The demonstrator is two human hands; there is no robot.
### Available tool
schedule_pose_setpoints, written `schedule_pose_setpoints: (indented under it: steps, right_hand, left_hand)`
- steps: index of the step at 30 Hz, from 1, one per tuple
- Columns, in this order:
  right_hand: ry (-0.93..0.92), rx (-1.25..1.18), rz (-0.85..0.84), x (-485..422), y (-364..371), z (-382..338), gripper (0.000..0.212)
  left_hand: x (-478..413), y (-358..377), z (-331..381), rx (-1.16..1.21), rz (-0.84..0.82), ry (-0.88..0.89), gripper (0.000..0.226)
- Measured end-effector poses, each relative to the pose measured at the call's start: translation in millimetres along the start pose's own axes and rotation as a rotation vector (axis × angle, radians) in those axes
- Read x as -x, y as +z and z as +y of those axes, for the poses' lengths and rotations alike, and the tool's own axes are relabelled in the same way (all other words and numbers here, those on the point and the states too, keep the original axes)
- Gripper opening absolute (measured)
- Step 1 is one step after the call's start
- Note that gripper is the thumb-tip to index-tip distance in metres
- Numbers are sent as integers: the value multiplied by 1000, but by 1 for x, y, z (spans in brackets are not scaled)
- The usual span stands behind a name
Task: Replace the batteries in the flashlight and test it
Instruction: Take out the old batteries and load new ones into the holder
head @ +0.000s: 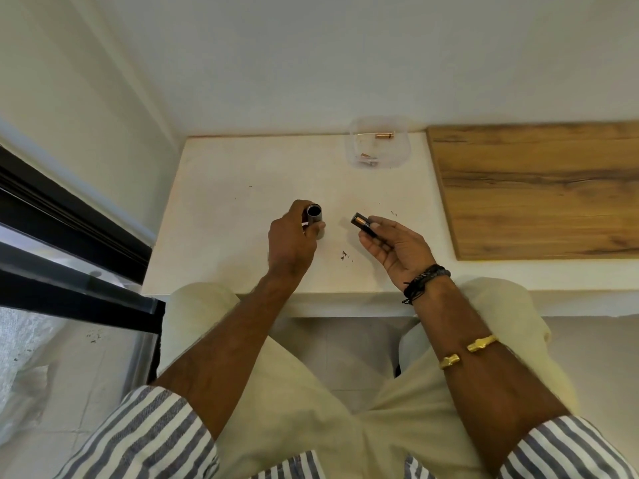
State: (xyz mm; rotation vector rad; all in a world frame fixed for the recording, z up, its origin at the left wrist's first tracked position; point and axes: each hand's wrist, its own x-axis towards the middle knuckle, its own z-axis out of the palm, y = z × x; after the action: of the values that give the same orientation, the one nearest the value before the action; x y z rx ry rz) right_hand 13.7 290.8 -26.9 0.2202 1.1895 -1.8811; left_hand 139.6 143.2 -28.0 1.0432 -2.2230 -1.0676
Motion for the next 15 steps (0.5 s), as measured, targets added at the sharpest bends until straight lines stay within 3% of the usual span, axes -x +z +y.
schedule_pose_setpoints:
  steps: [10, 13, 15]
  right_hand:
    - [1, 48, -4, 4, 0, -1, 19]
    - [0, 51, -12, 5, 0, -1, 22]
    - [-1, 62, -25, 6, 1, -1, 24]
  left_hand:
    - [-5, 0, -2, -12, -27, -14, 33]
    - [-1, -3, -3, -31, -17, 9, 50]
    - [6, -7, 0, -39, 75, 43, 55]
